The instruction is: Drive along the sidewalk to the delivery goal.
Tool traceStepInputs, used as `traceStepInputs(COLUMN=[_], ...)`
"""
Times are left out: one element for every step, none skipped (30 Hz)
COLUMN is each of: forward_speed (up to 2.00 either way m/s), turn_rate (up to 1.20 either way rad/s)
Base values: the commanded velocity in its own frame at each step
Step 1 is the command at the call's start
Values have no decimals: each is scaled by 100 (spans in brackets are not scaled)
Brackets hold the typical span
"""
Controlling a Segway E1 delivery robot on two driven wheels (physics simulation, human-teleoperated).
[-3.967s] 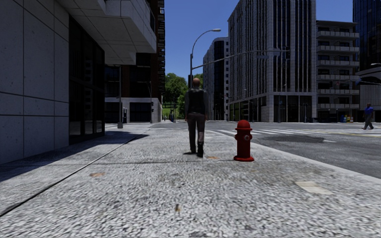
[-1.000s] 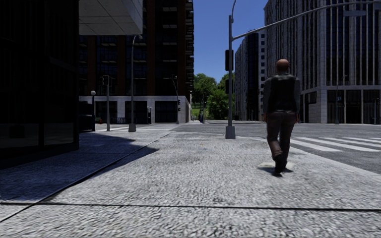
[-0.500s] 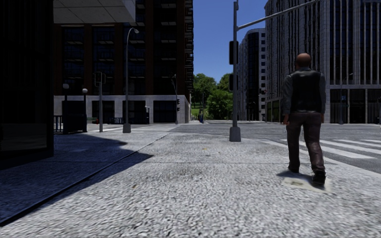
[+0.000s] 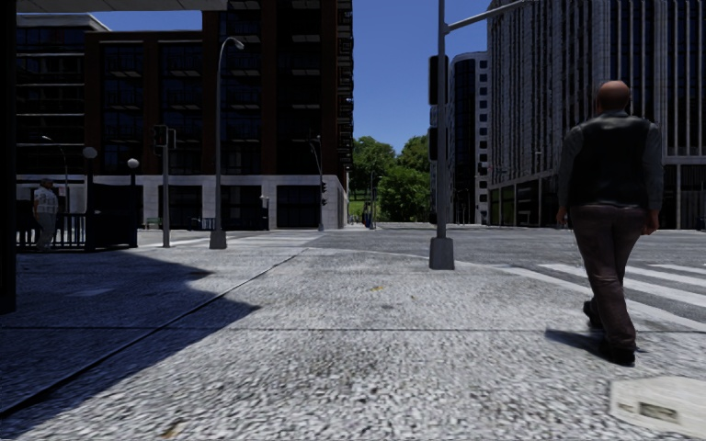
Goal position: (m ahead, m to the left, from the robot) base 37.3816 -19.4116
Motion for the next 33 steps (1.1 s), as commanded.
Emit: traceStepInputs(forward_speed=[176,176,176,176,176,176,176,176,176,176,176,176,176,176,176,176,176,176,176,176,176,176,176,176,176,176,176,176,176,176,176,176,176], turn_rate=[0,0,0,0,0,0,0,0,0,0,0,0,5,26,55,78,91,91,94,95,95,91,38,3,3,0,0,0,0,0,0,0,0])
